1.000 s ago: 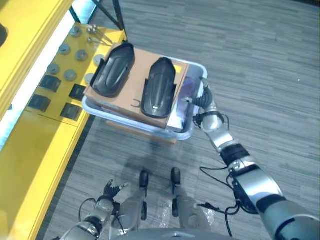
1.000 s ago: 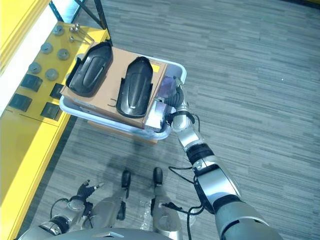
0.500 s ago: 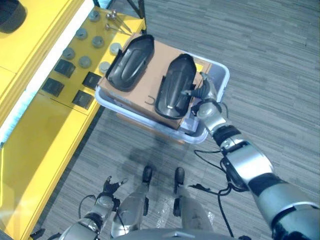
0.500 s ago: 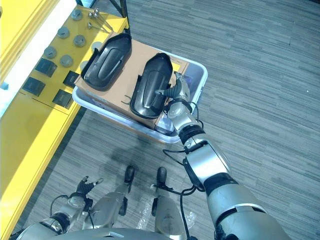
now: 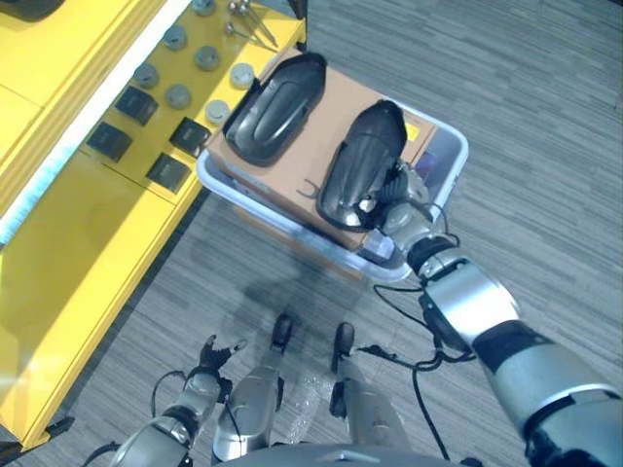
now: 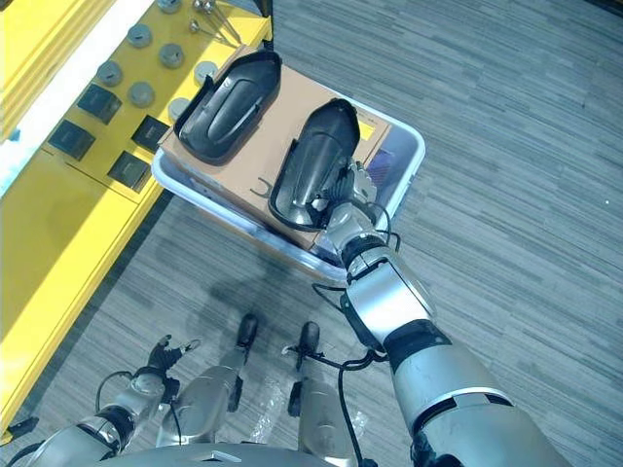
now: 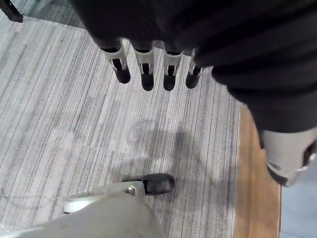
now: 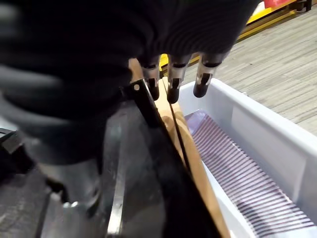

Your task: Move parts from the plastic box to the shelf.

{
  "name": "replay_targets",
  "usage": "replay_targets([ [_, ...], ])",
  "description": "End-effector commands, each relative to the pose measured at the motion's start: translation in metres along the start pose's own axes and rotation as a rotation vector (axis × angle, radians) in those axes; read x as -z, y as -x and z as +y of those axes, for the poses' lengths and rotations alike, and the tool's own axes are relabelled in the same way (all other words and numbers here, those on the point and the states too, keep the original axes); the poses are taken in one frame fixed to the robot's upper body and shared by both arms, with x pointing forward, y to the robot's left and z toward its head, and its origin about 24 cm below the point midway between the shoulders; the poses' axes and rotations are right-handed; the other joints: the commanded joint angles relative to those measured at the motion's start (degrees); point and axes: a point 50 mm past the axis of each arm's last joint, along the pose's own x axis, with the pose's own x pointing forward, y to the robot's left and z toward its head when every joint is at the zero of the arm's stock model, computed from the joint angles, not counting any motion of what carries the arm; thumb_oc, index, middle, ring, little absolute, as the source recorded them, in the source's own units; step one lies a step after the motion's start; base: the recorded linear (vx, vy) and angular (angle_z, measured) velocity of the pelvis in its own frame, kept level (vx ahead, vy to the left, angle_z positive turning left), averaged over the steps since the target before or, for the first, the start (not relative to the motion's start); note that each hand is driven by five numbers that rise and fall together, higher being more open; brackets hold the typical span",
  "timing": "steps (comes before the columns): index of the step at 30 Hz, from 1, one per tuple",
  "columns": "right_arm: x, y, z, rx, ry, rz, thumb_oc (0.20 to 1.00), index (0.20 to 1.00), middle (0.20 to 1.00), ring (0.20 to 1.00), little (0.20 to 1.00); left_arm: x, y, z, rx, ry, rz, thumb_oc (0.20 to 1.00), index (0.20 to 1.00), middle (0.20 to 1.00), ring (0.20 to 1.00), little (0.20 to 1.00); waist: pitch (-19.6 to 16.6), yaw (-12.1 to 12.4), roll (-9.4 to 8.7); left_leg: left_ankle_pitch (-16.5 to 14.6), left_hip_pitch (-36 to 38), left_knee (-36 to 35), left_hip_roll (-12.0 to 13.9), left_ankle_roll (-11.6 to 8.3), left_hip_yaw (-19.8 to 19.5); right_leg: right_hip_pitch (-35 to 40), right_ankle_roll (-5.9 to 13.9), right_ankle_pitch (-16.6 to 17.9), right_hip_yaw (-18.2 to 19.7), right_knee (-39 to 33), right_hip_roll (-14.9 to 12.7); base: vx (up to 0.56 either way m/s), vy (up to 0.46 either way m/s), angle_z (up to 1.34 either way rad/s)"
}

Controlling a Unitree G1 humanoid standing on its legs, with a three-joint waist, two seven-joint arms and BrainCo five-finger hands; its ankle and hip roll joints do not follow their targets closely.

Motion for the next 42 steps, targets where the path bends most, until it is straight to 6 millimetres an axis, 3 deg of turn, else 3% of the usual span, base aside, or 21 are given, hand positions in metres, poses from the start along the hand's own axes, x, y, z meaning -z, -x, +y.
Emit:
replay_targets([
  [1, -0.007, -0.006, -0.012, -0.030, 0.046, -0.011, 0.200, 0.200, 0.200, 0.200, 0.200, 0.005, 0.000, -0.001, 0.012, -0.059, 0.029, 1.000, 1.000, 1.000, 1.000, 1.000, -1.75, 1.11, 0.06, -0.54, -1.99, -0.20, 1.99, -4.10, 1.68, 3.78, 4.54, -7.30, 2.44, 3.25, -4.29, 0.02, 0.000, 0.08],
  [4, 0.012, -0.007, -0.016, -0.041, 0.057, 0.032, 0.200, 0.200, 0.200, 0.200, 0.200, 0.006, 0.001, -0.004, 0.030, -0.068, 0.024, 1.000, 1.000, 1.000, 1.000, 1.000, -2.23, 1.23, 0.55, -0.58, -1.84, -0.20, 1.81, -4.12, 1.27, 4.21, 4.60, -7.48, 2.03, 3.07, -4.51, 0.01, 0.004, 0.12],
  [6, 0.057, -0.005, -0.019, -0.041, -0.026, 0.170, 0.200, 0.200, 0.200, 0.200, 0.200, 0.008, 0.002, -0.008, 0.057, -0.087, 0.032, 1.000, 1.000, 1.000, 1.000, 1.000, -3.09, 1.06, 1.07, -0.97, -1.24, -0.18, 1.73, -3.96, 1.03, 5.04, 4.70, -7.83, 1.72, 3.02, -4.80, 0.01, 0.001, 0.10],
  [7, 0.070, -0.004, -0.021, -0.036, -0.061, 0.214, 0.200, 0.200, 0.200, 0.200, 0.200, 0.009, 0.002, -0.009, 0.064, -0.080, 0.036, 1.000, 1.000, 1.000, 1.000, 1.000, -3.44, 1.03, 1.22, -1.27, -0.82, -0.20, 1.66, -3.83, 1.06, 5.31, 4.76, -8.01, 1.74, 3.10, -4.90, 0.01, -0.001, 0.18],
  [11, 0.116, 0.014, 0.001, -0.089, -0.116, 0.336, 0.200, 0.200, 0.200, 0.200, 0.200, 0.013, 0.002, -0.004, 0.016, 0.246, 0.109, 1.000, 1.000, 1.000, 1.000, 1.000, -6.06, 0.54, 1.36, -2.30, 1.46, -0.11, 1.45, -3.36, 1.46, 7.63, 4.76, -8.79, 1.78, 3.33, -5.29, 0.06, -0.007, 0.04],
  [12, 0.131, 0.022, 0.010, -0.111, -0.143, 0.370, 0.200, 0.200, 0.200, 0.200, 0.200, 0.006, 0.001, -0.004, 0.021, 0.241, 0.075, 1.000, 1.000, 1.000, 1.000, 1.000, -7.47, 0.04, 1.57, -2.96, 3.07, -0.02, 1.34, -3.11, 1.67, 9.17, 4.75, -9.32, 1.72, 3.53, -5.57, 0.10, -0.014, 0.00],
  [15, 0.145, 0.027, 0.009, -0.117, -0.106, 0.343, 0.200, 0.200, 0.200, 0.200, 0.200, -0.002, -0.002, 0.009, -0.002, 0.196, 0.008, 1.000, 1.000, 1.000, 1.000, 1.000, -10.23, -1.26, 2.08, -4.07, 6.60, 0.20, 1.33, -2.82, 2.68, 12.28, 4.93, -10.06, 2.07, 3.58, -6.18, 0.10, -0.008, -0.17],
  [16, 0.129, 0.020, 0.001, -0.085, -0.081, 0.231, 0.200, 0.200, 0.200, 0.200, 0.200, -0.017, -0.004, 0.027, -0.054, 0.215, -0.079, 1.000, 1.000, 1.000, 1.000, 1.000, -11.44, -2.26, 2.21, -4.58, 8.41, 0.46, 1.44, -2.76, 3.68, 13.71, 5.00, -10.39, 2.82, 3.63, -6.26, 0.09, -0.015, -0.35],
  [19, 0.120, 0.020, -0.006, -0.055, -0.039, 0.111, 0.200, 0.200, 0.200, 0.200, 0.200, -0.031, -0.001, 0.044, -0.097, 0.245, -0.185, 1.000, 1.000, 1.000, 1.000, 1.000, -12.55, -3.16, 2.15, -4.97, 10.03, 0.59, 1.61, -2.71, 4.59, 14.96, 5.02, -10.69, 3.31, 3.62, -6.27, 0.07, -0.023, -0.31],
  [22, 0.107, 0.026, -0.033, 0.025, 0.056, -0.088, 0.200, 0.200, 0.200, 0.200, 0.200, -0.059, 0.013, 0.072, -0.160, 0.272, -0.383, 1.000, 1.000, 1.000, 1.000, 1.000, -14.48, -4.40, 2.20, -5.22, 12.08, 0.87, 1.97, -2.69, 5.45, 16.78, 4.87, -11.15, 3.75, 3.73, -6.13, 0.06, -0.048, -0.16],
  [24, 0.106, 0.035, -0.063, 0.104, 0.151, -0.195, 0.200, 0.200, 0.200, 0.200, 0.200, -0.099, 0.033, 0.094, -0.195, 0.223, -0.604, 1.000, 1.000, 1.000, 1.000, 1.000, -15.98, -5.51, 1.66, -5.80, 13.94, 1.09, 2.22, -2.67, 5.67, 18.57, 4.62, -11.88, 3.93, 4.11, -5.89, 0.06, -0.087, -0.08],
  [25, 0.106, 0.035, -0.063, 0.103, 0.152, -0.194, 0.200, 0.200, 0.200, 0.200, 0.200, -0.099, 0.033, 0.093, -0.194, 0.222, -0.603, 1.000, 1.000, 1.000, 1.000, 1.000, -15.96, -5.47, 1.64, -5.81, 14.03, 1.07, 2.22, -2.67, 5.66, 18.66, 4.62, -11.90, 3.92, 4.10, -5.90, 0.05, -0.078, -0.01],
  [30, 0.087, 0.050, -0.092, 0.142, 0.315, -0.385, 0.200, 0.200, 0.200, 0.200, 0.200, -0.151, 0.066, 0.110, -0.154, 0.216, -0.887, 1.000, 1.000, 1.000, 1.000, 1.000, -18.24, -7.14, 0.33, -6.38, 15.93, 0.94, 3.01, -2.89, 6.24, 19.72, 4.22, -12.55, 4.56, 4.18, -5.07, 0.02, -0.074, -0.04],
  [32, 0.065, 0.058, -0.109, 0.154, 0.472, -0.522, 0.200, 0.200, 0.200, 0.200, 0.200, -0.174, 0.078, 0.105, -0.035, 0.314, -0.972, 1.000, 1.000, 1.000, 1.000, 1.000, -19.04, -8.05, -0.14, -6.41, 16.52, 0.80, 3.40, -3.08, 6.74, 19.85, 4.14, -12.52, 5.16, 4.19, -4.54, 0.01, -0.074, -0.16],
  [36, 0.043, 0.072, -0.126, 0.173, 0.649, -0.665, 0.200, 0.200, 0.200, 0.200, 0.200, -0.196, 0.086, 0.079, 0.202, 0.347, -1.010, 1.000, 1.000, 1.000, 1.000, 1.000, -20.00, -9.36, -0.66, -6.53, 17.38, 0.60, 3.96, -3.22, 7.60, 19.92, 4.02, -12.40, 6.04, 4.15, -3.76, 0.01, -0.054, -0.13],
  [38, 0.031, 0.081, -0.132, 0.187, 0.750, -0.744, 0.200, 0.200, 0.200, 0.200, 0.200, -0.208, 0.085, 0.044, 0.403, 0.424, -0.948, 1.000, 1.000, 1.000, 1.000, 1.000, -20.58, -10.68, -0.88, -6.61, 17.96, 0.54, 4.33, -3.25, 8.24, 19.96, 4.07, -12.35, 6.71, 4.33, -3.34, 0.00, -0.037, -0.16],
  [39, 0.031, 0.082, -0.132, 0.188, 0.750, -0.743, 0.200, 0.200, 0.200, 0.200, 0.200, -0.209, 0.085, 0.044, 0.405, 0.423, -0.949, 1.000, 1.000, 1.000, 1.000, 1.000, -20.57, -10.60, -0.87, -6.62, 17.97, 0.54, 4.34, -3.25, 8.25, 19.96, 4.07, -12.35, 6.73, 4.34, -3.33, 0.00, -0.022, -0.15],
  [42, 0.019, 0.088, -0.134, 0.222, 0.784, -0.810, 0.200, 0.200, 0.200, 0.200, 0.200, -0.214, 0.085, 0.008, 0.584, 0.553, -0.849, 1.000, 1.000, 1.000, 1.000, 1.000, -20.92, -11.80, -0.92, -6.65, 18.37, 0.54, 4.59, -3.31, 8.80, 19.97, 4.12, -12.34, 7.32, 4.59, -2.93, 0.00, -0.010, -0.21],
])
